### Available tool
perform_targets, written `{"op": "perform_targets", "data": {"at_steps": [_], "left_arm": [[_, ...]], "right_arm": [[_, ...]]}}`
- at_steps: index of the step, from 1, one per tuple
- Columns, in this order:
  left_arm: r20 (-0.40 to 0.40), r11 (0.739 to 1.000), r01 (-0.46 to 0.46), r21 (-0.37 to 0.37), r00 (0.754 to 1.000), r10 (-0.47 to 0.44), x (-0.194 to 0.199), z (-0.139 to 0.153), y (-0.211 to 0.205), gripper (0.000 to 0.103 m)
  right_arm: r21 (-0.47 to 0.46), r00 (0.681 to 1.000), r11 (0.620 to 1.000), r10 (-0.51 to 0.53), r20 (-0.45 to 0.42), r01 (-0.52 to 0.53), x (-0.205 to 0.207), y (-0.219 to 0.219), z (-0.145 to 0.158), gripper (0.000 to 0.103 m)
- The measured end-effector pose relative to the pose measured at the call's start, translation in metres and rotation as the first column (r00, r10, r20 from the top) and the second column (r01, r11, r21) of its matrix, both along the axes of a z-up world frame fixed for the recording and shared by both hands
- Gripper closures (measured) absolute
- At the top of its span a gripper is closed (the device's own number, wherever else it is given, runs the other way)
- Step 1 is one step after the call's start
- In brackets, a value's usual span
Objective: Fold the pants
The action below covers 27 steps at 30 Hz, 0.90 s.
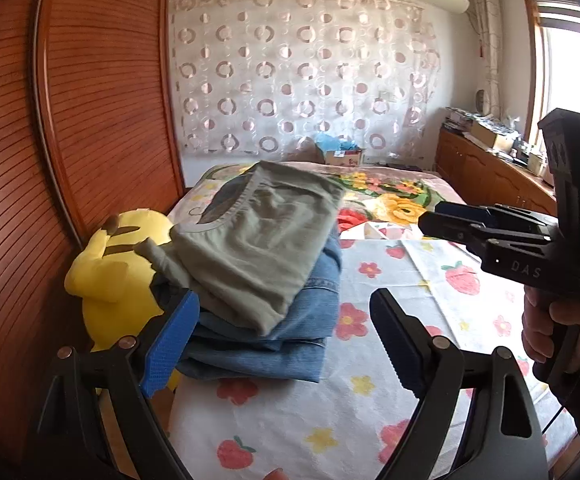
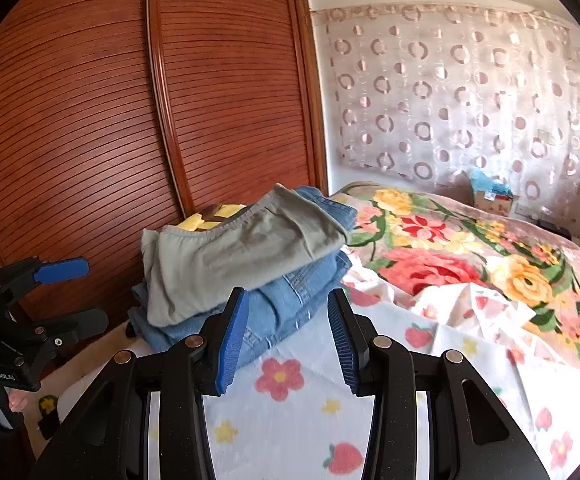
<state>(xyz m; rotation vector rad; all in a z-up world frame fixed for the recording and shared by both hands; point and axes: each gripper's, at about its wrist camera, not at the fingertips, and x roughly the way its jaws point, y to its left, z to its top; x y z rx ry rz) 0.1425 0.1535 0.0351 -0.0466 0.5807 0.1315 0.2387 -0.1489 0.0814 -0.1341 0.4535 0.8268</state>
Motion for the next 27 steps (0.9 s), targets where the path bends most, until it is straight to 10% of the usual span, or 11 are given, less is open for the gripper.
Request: {"op": "perform_targets", "data": {"at_steps": [27], "left_arm": [[0.049, 0.992, 0.124, 0.02, 0.991, -0.125, -0.039, 0.012, -0.09, 0.015]], "right_arm": [[0.043, 0.957, 0.957, -0.287, 0.042, 0.286, -0.129, -0.072, 0.009, 0.041]]}}
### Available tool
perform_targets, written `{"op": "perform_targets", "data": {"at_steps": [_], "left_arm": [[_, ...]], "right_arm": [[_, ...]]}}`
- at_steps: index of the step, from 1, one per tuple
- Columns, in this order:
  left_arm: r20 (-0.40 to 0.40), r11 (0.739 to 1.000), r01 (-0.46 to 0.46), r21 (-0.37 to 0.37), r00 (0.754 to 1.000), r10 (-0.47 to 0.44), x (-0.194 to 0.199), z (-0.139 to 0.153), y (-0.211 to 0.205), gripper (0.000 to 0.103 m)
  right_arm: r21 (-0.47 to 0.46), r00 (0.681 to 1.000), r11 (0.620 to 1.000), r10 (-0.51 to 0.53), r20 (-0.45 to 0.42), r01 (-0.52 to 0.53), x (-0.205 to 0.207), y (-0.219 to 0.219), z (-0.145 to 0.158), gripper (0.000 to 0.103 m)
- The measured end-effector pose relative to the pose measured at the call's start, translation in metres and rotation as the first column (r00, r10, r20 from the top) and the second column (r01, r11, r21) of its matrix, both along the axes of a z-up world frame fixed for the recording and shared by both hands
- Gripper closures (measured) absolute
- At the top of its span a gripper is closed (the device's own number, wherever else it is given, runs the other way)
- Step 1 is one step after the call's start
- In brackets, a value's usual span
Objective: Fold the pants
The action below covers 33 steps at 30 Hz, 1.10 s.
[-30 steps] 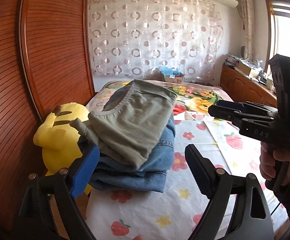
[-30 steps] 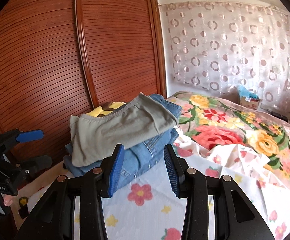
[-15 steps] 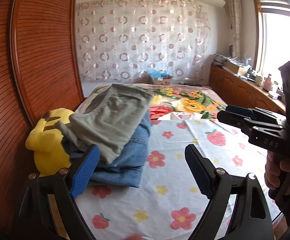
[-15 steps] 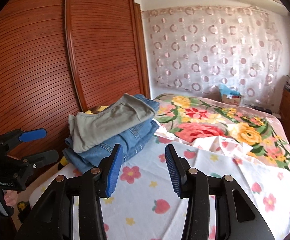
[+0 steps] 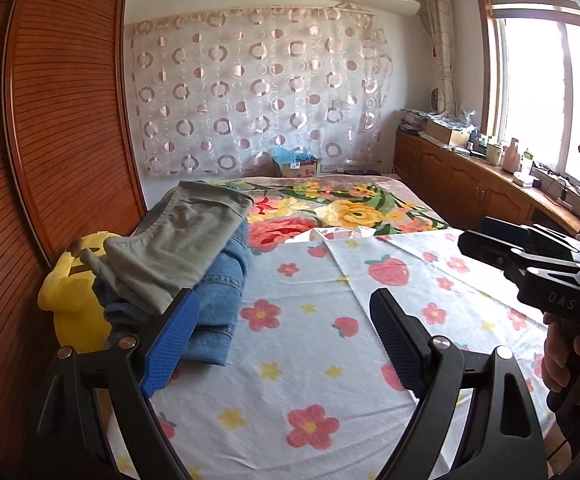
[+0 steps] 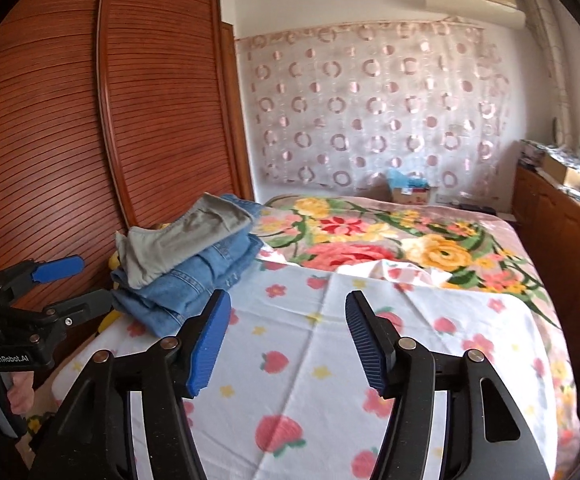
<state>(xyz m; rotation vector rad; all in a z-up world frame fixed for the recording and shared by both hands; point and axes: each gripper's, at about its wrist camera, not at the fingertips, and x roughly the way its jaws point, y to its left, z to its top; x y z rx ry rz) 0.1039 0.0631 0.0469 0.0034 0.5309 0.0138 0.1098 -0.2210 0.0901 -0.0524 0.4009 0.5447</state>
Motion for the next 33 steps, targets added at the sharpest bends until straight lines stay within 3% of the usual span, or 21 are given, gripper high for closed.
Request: {"op": "perform_targets", "data": {"at_steps": [7, 22, 33], "left_arm": [[-0.019, 1.0, 0.017, -0.004, 1.0, -0.017, -0.015, -0.009, -0.015, 0.015], [-0.025, 0.998, 0.056, -0.006, 0.998, -0.056, -0.03, -0.007, -0.048, 0.015], [0.031, 0.998, 0.068, 0.017, 0.997, -0.069, -0.044, 0.017, -0.067, 0.015]], "right_arm": [[0.006, 0.998, 0.998, -0.063, -0.017, 0.063, -0.03, -0.008, 0.002, 0.032], [-0.001, 0.981, 0.981, -0.195, -0.01, 0.195, -0.08, -0.02, 0.01, 0.03], [0.006, 0.973, 0.974, -0.226, 0.04, 0.226, -0.105, -0.016, 0.015, 0.03]]}}
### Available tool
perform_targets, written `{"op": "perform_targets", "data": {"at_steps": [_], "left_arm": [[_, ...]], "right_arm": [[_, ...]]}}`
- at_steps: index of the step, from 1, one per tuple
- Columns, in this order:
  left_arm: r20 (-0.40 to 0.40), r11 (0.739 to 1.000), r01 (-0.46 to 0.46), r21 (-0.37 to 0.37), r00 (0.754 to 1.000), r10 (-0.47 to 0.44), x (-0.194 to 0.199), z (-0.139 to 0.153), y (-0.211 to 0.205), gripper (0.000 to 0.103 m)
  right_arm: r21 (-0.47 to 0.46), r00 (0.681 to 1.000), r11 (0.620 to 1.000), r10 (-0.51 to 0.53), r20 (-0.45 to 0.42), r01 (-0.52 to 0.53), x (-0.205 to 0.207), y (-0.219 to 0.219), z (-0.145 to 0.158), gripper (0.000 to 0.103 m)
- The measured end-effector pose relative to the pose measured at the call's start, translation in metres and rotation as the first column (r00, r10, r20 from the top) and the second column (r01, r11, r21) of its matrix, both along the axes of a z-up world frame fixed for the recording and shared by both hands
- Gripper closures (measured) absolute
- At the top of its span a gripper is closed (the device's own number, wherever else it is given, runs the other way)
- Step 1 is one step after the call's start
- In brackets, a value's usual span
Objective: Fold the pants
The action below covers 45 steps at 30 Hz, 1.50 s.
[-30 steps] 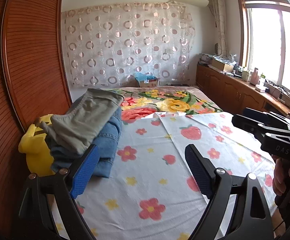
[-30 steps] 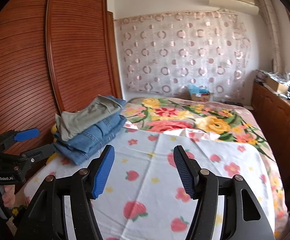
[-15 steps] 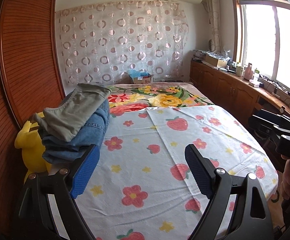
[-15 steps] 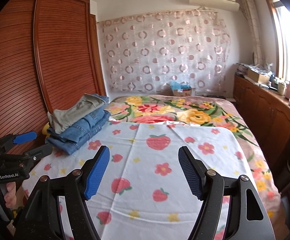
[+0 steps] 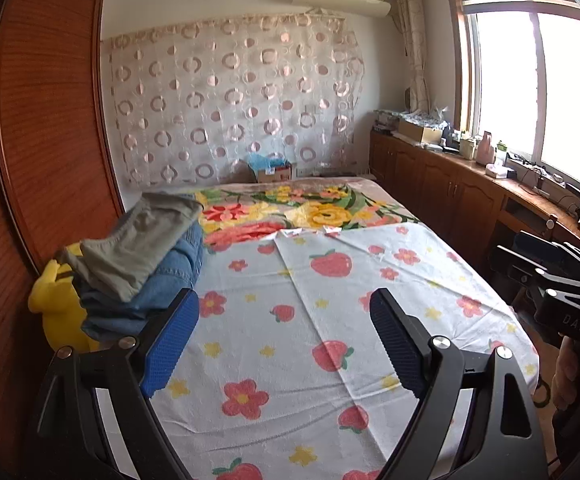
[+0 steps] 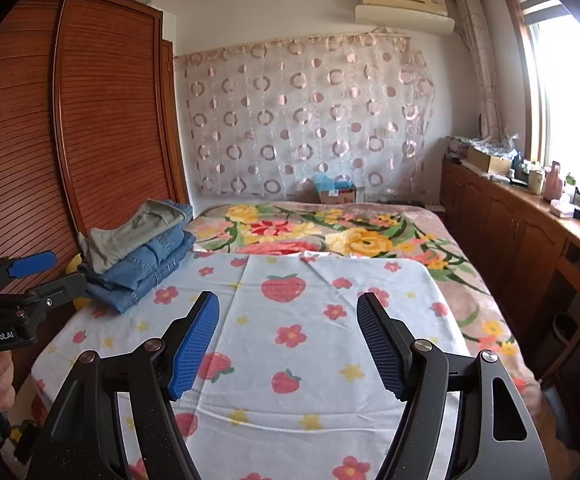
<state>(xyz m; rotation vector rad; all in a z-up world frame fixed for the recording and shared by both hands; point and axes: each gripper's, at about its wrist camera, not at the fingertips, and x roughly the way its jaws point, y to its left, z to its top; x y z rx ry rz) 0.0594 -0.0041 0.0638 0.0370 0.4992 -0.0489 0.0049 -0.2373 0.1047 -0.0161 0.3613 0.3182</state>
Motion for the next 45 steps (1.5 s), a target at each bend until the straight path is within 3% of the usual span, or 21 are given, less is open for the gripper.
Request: {"op": "perform_targets", "data": {"at_steps": [9, 23, 45], "left_arm": [[0.041, 1.0, -0.007, -0.008, 0.999, 0.007, -0.016, 0.016, -0.001, 0.015], [0.08, 0.998, -0.069, -0.009, 0.994, 0.07, -0.033, 0.026, 0.02, 0.015], [0.083, 0.996, -0.092, -0.009, 0.992, 0.092, -0.037, 0.024, 0.027, 0.015]], "right_arm": [[0.017, 0.999, 1.0, 0.014, 0.05, -0.015, -0.025, -0.001, 0.0, 0.03], [0.026, 0.994, 1.0, 0.015, 0.109, -0.018, -0.027, -0.012, -0.008, 0.03], [0.026, 0.995, 1.0, 0.008, 0.1, -0.01, -0.025, -0.011, -0.013, 0.03]]}}
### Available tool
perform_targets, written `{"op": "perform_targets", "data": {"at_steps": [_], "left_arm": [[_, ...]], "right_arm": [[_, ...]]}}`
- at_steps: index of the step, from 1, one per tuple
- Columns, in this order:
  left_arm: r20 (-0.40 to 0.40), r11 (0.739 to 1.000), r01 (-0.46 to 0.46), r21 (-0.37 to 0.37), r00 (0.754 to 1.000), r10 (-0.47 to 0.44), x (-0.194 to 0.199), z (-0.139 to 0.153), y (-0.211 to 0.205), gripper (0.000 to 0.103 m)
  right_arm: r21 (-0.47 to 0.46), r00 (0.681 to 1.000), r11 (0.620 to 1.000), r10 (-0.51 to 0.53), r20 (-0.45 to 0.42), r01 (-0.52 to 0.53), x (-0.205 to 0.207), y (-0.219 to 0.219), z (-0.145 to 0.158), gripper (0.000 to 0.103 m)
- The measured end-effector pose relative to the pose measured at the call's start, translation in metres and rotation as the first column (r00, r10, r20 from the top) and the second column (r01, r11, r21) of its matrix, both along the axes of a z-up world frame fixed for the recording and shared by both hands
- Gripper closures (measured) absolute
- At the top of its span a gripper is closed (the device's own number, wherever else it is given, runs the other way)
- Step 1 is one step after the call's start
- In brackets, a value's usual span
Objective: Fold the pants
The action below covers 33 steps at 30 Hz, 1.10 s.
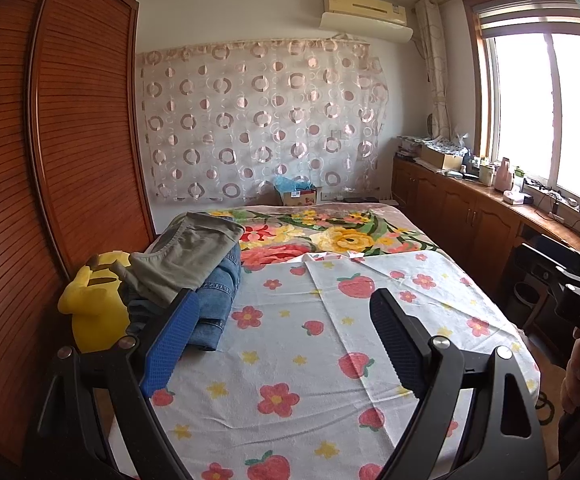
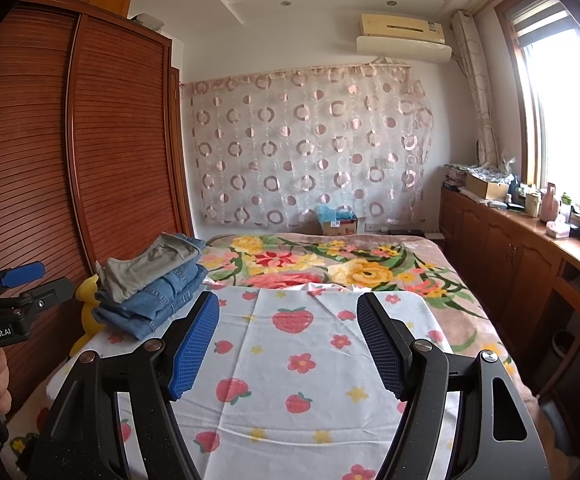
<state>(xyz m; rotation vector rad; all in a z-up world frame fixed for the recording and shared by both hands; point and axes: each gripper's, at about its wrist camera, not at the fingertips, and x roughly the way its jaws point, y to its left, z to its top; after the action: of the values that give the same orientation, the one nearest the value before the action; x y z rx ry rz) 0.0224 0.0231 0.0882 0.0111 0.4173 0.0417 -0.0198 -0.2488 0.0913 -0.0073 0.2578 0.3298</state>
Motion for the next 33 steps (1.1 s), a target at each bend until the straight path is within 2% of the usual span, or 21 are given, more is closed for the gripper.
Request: {"op": "perform_targets", "data": {"at_steps": [33], "left_arm": [[0.0, 1.0, 0.0, 0.001, 1.0, 0.0, 0.0, -0.0003, 0.0008, 0.015]], "right_arm": [[0.001, 1.0, 1.0, -0.002, 0.0, 0.002, -0.0016, 0.0012, -0.0006, 0.03]]}}
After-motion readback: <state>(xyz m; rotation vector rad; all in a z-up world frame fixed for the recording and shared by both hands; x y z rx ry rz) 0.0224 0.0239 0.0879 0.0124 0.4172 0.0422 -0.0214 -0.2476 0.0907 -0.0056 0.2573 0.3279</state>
